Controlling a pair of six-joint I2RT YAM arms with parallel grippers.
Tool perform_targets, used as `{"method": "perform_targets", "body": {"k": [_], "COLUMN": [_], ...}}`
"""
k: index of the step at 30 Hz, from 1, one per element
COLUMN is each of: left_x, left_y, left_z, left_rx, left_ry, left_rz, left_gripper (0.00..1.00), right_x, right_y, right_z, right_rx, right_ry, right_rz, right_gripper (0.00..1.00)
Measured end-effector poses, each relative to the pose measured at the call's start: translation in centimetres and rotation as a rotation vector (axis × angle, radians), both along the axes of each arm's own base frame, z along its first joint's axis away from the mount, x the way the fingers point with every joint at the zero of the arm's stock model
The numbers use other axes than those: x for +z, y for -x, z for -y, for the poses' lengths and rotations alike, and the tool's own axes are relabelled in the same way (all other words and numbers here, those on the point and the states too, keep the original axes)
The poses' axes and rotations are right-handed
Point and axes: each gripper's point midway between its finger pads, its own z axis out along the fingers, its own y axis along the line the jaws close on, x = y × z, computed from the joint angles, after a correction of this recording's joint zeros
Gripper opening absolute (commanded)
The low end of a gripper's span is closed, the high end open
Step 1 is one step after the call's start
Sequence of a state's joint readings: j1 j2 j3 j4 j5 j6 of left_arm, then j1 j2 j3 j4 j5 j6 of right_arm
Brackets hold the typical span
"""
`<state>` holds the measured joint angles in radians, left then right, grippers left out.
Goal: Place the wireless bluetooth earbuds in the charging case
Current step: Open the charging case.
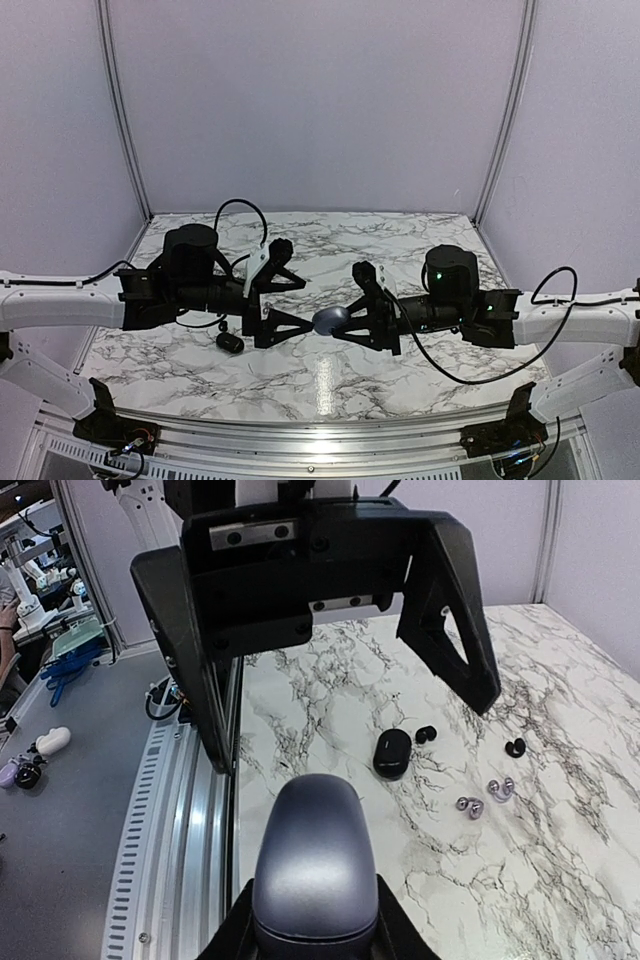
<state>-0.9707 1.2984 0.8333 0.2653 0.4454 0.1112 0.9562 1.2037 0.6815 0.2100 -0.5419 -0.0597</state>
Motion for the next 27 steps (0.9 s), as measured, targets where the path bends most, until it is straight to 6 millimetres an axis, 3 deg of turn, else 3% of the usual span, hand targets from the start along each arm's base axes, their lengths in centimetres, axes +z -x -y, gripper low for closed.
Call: {"method": "perform_targets", "body": {"k": [8,27], "left_x": [-2.3,-1.6], "left_y": [-0.6,-1.4], "left_z": [1.8,2.2], "left_rx": [-0.018,0.025], "left_ry": [-0.033,-0.019], "left_rz": [-0.082,-0.117], "left_gripper": [0.99,0.99], "right_x": [-0.1,0.2], "right_y": [0.2,0.1], "right_z": [0.0,-0.1], "right_rx": [0.011,0.015], "right_ry": [0.001,-0.007], "right_rz": [0.001,0.024], "right_gripper": [0.02,0.0]}}
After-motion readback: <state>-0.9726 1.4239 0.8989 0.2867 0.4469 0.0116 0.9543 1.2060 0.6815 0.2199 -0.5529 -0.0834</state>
